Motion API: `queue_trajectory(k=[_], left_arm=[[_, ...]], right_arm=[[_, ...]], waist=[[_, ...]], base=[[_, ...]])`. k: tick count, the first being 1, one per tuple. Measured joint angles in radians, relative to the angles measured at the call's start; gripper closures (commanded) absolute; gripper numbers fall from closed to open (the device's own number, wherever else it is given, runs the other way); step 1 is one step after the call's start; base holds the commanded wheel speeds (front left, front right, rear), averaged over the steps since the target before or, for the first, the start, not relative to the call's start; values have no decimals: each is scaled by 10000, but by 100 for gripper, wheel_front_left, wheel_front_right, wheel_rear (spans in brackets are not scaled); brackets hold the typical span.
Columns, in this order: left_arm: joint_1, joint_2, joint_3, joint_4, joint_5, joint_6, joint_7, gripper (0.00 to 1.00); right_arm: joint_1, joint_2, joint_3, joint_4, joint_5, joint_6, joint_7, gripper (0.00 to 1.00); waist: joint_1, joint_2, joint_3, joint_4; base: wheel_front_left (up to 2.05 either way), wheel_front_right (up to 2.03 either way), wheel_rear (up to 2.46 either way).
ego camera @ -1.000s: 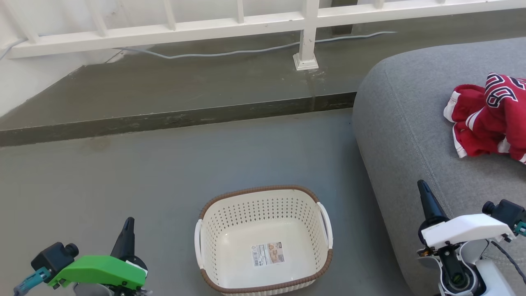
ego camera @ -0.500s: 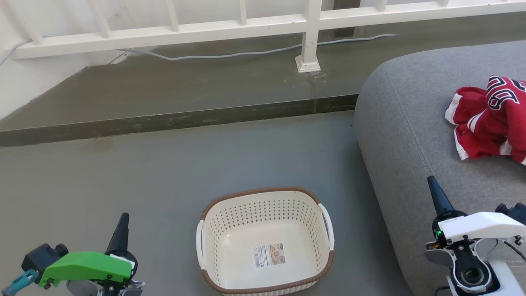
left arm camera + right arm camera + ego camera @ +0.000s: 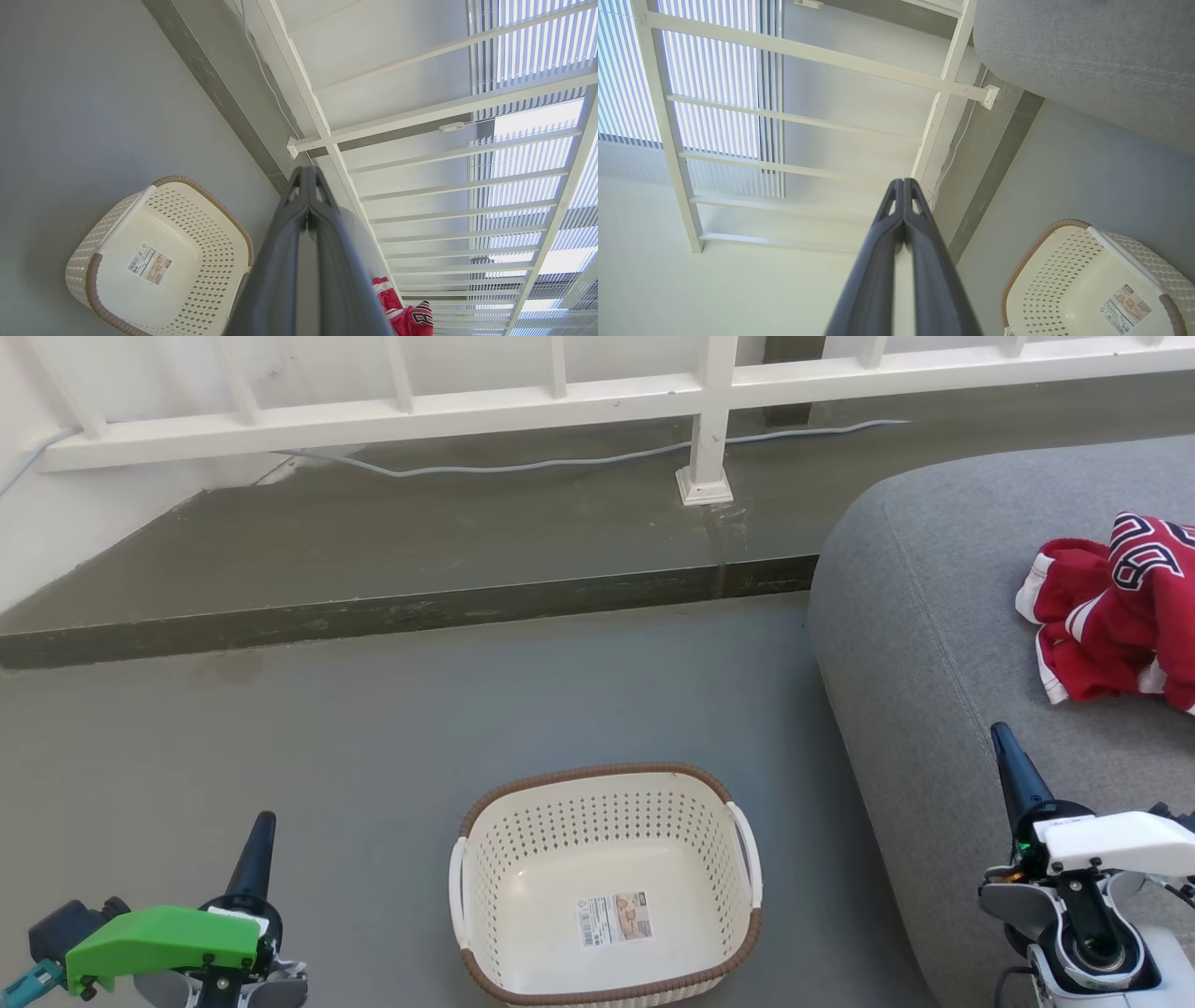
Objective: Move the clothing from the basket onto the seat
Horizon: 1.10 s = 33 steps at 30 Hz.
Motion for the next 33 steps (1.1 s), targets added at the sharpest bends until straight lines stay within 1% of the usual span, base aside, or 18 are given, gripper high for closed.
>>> queue_trajectory(k=[3,5,9,11,15,17,20,33], left_arm=[[-43,-12,52,44,-334,-90,13,100],[-105,-15,100,81,-612,-100,104,100],[-151,-36,276,186,-1101,-261,192,100],[-153,-40,336,238,-1310,-270,201,100],[-202,-54,416,280,-1841,-360,320,100],[-243,-71,485,297,-2033,-443,370,100],[-321,-96,627,324,-2435,-499,443,100],[-366,-178,644,397,-2460,-535,443,100]], right_arm=[[-1,23,-125,6,424,12,90,100],[-4,31,-182,13,654,86,119,100],[-25,59,-320,25,1195,100,211,100],[-35,75,-410,38,1463,176,267,100],[-95,102,-533,58,1971,186,359,100],[-156,113,-598,73,2263,268,428,100],[-199,117,-729,79,2608,272,476,100],[-199,128,-755,113,2681,272,512,100]], waist=[[0,0,-15,15],[0,0,-23,24],[0,0,-42,44],[0,0,-52,53],[0,0,-70,72],[0,0,-80,82],[0,0,-92,95],[0,0,-94,96]], base=[[0,0,0],[0,0,0],[0,0,0],[0,0,0],[0,0,0],[0,0,0],[0,0,0],[0,0,0]])
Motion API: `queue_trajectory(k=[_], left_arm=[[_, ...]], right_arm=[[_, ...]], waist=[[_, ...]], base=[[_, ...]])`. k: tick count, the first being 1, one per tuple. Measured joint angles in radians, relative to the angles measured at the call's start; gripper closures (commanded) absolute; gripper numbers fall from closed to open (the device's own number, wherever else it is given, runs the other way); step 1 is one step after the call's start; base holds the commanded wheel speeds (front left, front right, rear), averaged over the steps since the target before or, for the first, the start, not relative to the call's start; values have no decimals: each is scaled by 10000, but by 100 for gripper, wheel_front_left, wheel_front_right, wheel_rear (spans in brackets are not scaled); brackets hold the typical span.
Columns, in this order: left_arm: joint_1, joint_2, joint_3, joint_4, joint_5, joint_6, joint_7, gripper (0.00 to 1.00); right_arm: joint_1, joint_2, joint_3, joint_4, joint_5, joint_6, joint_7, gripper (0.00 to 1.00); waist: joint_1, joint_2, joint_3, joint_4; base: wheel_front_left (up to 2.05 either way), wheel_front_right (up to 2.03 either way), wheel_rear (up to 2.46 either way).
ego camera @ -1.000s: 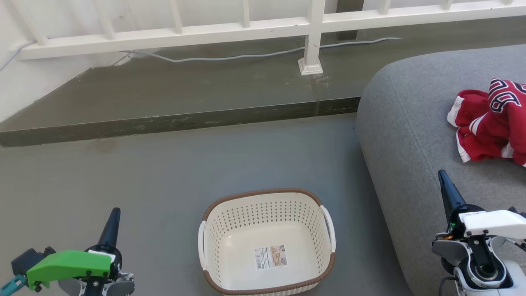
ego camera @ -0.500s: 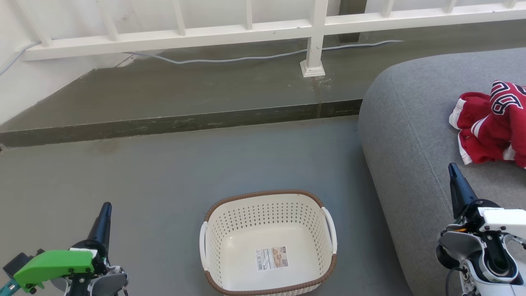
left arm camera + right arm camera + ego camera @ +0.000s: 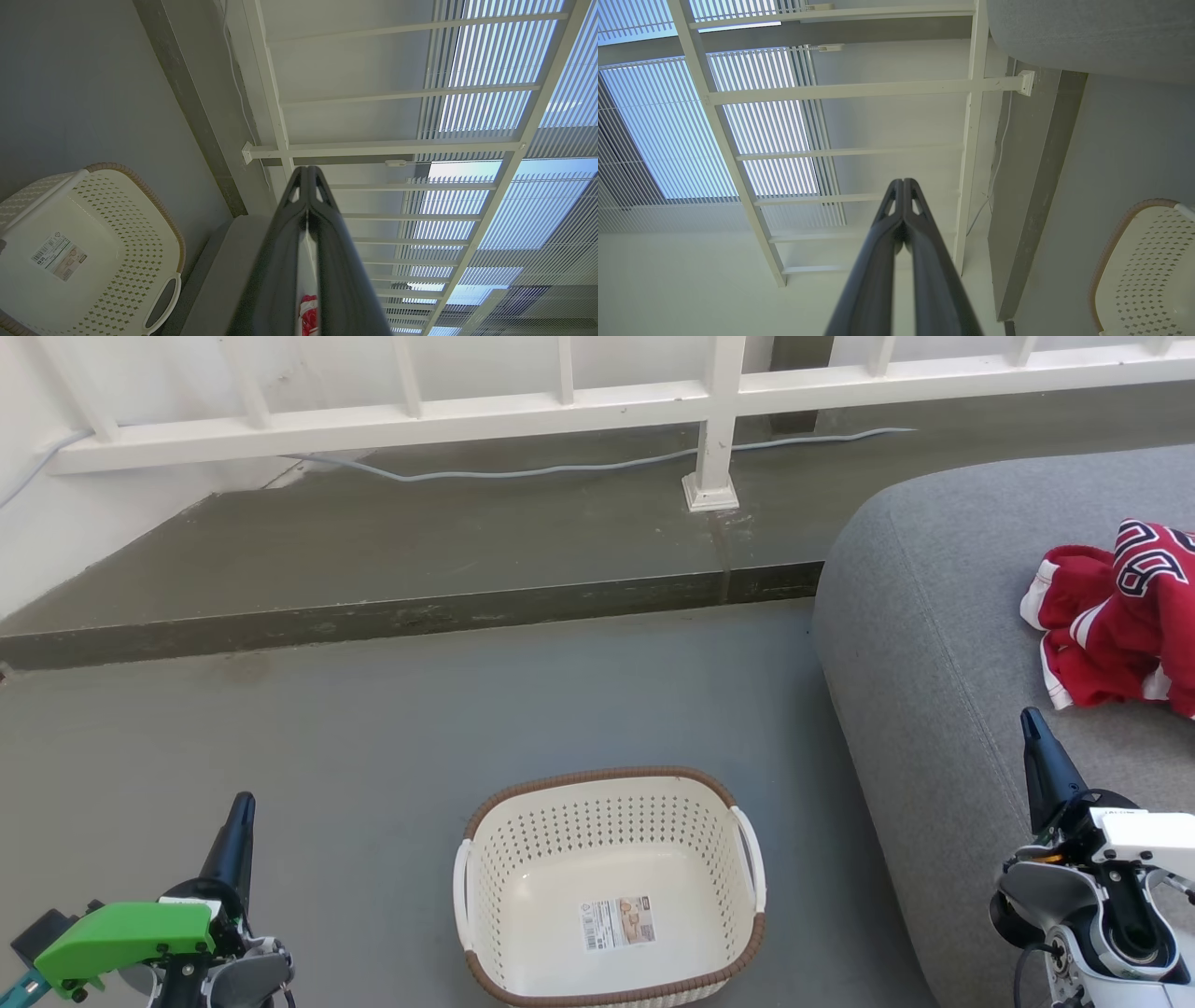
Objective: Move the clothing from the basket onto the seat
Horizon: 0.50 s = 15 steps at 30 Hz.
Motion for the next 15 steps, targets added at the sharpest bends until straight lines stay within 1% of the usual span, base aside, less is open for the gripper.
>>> queue_trajectory(k=[15], left_arm=[[-12,-6,10,104,0,-6,2,100]], right_arm=[[0,12,-6,36,0,0,2,100]], waist=[[0,0,-2,0]], base=[[0,0,0]])
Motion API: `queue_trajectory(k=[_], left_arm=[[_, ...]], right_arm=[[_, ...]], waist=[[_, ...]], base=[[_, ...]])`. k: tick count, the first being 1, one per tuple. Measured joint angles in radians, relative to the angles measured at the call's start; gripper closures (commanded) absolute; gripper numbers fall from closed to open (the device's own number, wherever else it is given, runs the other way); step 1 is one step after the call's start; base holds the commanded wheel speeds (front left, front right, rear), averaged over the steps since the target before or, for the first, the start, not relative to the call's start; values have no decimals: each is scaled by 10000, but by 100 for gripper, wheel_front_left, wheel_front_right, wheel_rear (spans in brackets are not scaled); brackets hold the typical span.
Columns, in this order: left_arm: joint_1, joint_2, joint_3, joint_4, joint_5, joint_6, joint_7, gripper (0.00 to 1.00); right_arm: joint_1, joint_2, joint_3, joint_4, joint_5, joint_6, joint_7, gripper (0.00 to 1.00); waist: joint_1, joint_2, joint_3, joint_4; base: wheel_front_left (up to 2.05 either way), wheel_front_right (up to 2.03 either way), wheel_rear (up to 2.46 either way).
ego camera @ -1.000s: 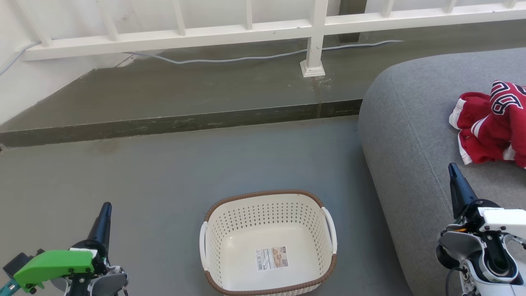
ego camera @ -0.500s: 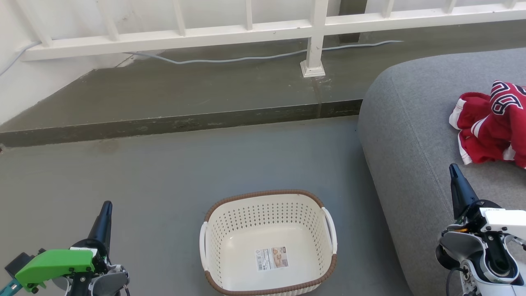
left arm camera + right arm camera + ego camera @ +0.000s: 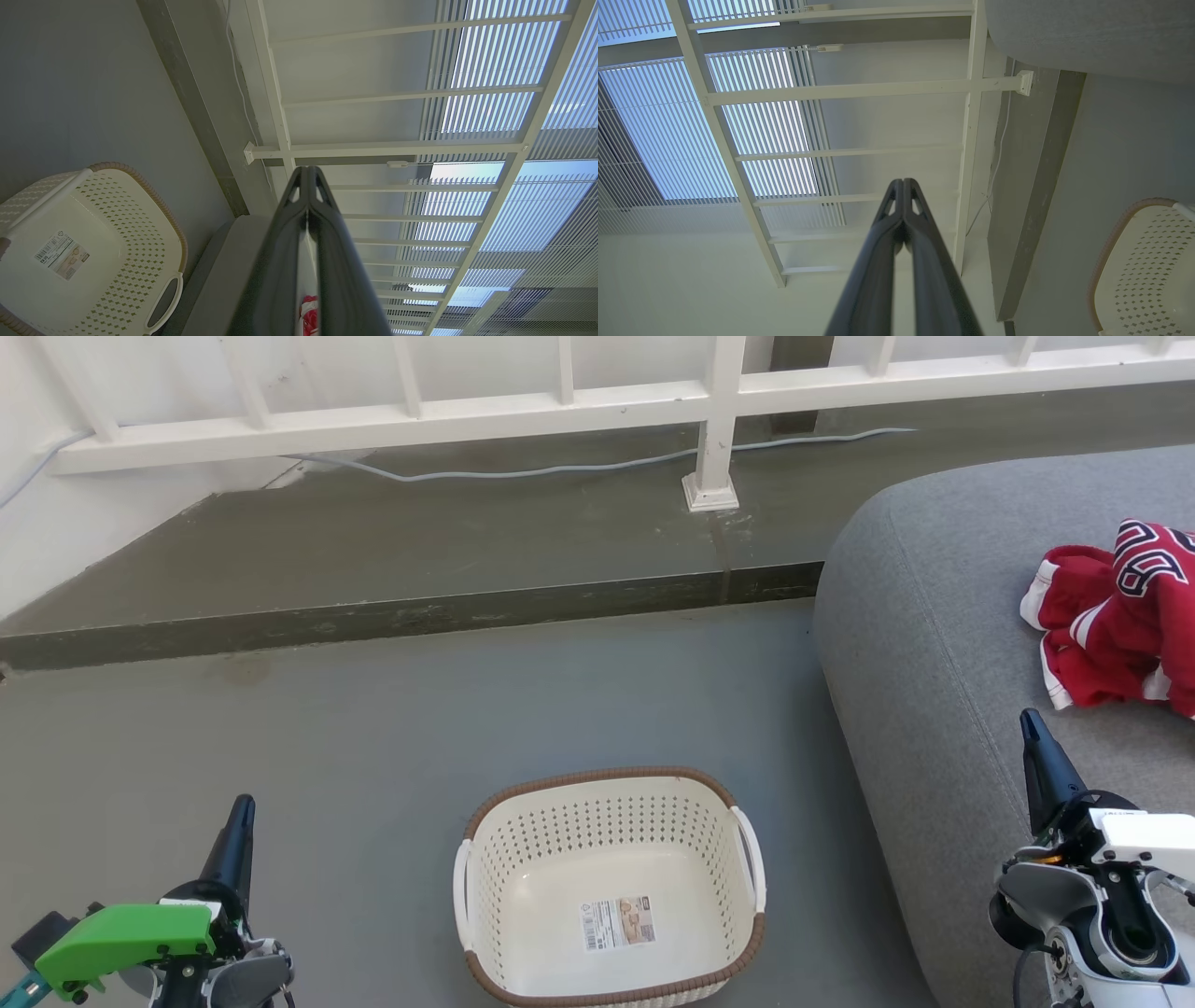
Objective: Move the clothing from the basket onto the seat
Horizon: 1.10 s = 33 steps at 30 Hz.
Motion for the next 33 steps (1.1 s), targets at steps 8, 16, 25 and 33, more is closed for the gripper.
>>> queue_trajectory(k=[8,16,25,33], left_arm=[[-10,-2,4,25,0,-27,42,100],[-20,-6,6,46,0,-27,42,100],[-23,-8,10,58,0,-29,44,100],[-25,-12,15,63,0,-29,44,100]], right_arm=[[0,2,-4,6,0,0,0,100],[0,2,-12,13,0,2,0,100],[0,4,-15,17,0,2,0,100],[0,6,-19,19,0,2,0,100]], waist=[[0,0,-1,0],[0,0,-1,0],[0,0,-2,1],[0,0,-2,1]], base=[[0,0,0],[0,0,0],[0,0,0],[0,0,0]])
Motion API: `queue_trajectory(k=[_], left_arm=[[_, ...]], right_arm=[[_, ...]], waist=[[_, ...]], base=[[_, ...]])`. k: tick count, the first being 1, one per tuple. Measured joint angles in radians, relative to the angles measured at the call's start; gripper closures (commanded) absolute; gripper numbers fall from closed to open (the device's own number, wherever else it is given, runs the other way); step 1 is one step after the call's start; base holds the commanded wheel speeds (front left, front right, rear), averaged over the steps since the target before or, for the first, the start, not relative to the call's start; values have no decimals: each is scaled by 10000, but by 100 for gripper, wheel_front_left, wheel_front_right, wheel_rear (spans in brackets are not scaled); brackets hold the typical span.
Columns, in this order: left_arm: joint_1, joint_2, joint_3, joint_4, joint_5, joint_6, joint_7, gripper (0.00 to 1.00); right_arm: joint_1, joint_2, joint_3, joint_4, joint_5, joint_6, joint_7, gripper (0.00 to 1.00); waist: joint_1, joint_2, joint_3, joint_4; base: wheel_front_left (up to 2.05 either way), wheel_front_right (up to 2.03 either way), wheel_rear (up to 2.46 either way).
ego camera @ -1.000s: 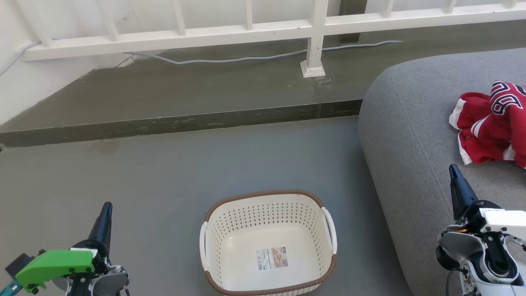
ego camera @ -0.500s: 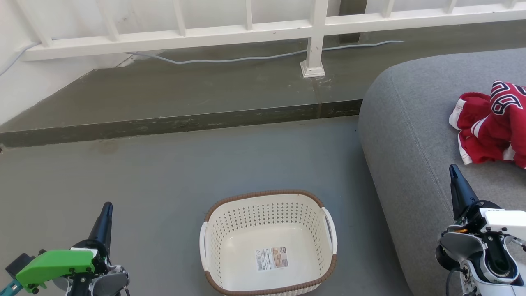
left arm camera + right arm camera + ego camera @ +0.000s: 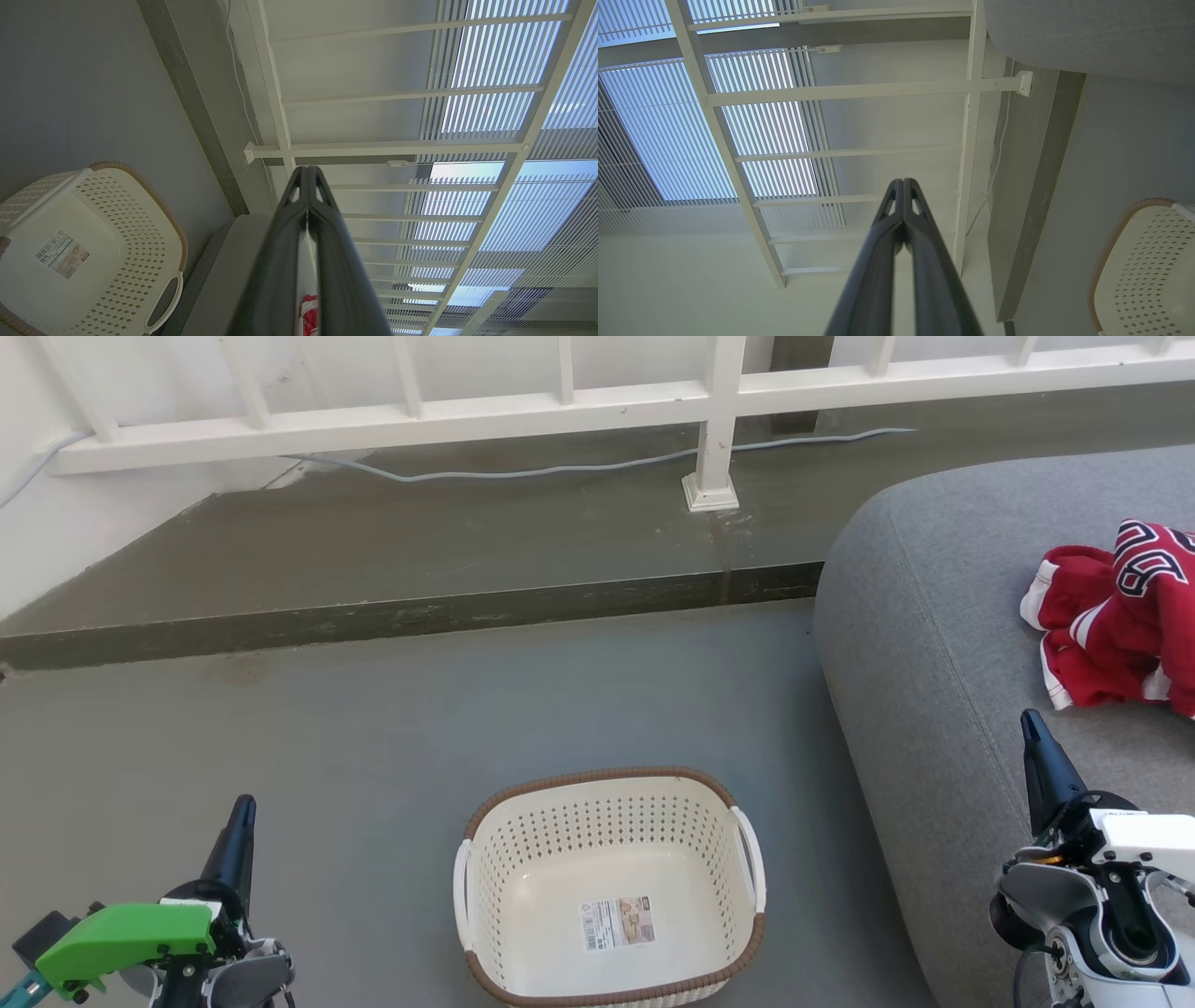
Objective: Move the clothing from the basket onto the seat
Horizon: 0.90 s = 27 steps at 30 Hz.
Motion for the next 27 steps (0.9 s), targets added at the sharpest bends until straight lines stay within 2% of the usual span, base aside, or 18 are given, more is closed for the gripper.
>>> queue_trajectory(k=[27], left_arm=[[-4,-17,15,12,0,-13,40,100]], right_arm=[[-1,4,-15,-4,-2,12,2,100]], waist=[[0,0,0,0]], base=[[0,0,0]])
